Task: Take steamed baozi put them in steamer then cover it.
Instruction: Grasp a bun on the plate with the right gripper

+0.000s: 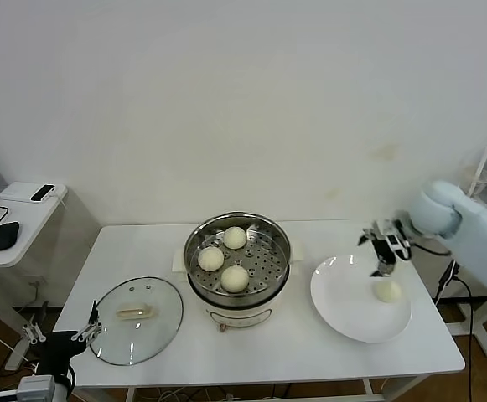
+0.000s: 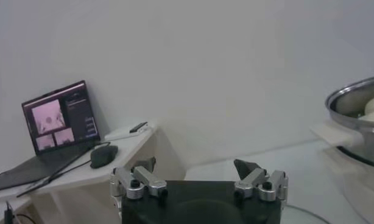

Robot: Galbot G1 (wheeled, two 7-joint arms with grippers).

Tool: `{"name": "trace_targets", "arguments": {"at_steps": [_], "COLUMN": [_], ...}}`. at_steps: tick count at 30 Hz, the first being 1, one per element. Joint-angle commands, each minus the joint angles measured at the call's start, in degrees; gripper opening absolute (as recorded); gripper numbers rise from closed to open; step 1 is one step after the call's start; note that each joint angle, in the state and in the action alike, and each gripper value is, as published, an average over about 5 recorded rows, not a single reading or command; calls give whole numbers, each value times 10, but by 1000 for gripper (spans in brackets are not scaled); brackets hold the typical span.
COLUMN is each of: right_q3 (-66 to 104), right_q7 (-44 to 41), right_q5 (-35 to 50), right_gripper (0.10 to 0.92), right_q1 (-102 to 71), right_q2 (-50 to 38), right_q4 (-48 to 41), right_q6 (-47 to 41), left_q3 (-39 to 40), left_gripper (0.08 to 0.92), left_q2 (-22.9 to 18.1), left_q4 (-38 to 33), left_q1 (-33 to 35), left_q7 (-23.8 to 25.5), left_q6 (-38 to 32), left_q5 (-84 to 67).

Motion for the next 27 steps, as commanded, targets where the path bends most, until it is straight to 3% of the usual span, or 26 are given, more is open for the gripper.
{"name": "trace_targets", "arguments": {"at_steps": [1,15,27], "right_q3": [141,155,140], "right_q7": [6,23,32], "right_q5": [-85,-146,-168], "right_gripper": [823,823,805], "right_q1": [-177,-177,-152], "right_q2": [-34,71,118], "right_q4": [-38,-151,-197], "right_q6": [9,22,17], "left_q3": [3,-8,-14], "left_gripper": [823,823,823], "left_q2": [1,0,-3], "left_q4": [4,-4,1], "left_q1": [4,12,9], "left_q7": [1,2,2], "left_q6": [-1,-1,-1], "left_q5": [2,2,2]}}
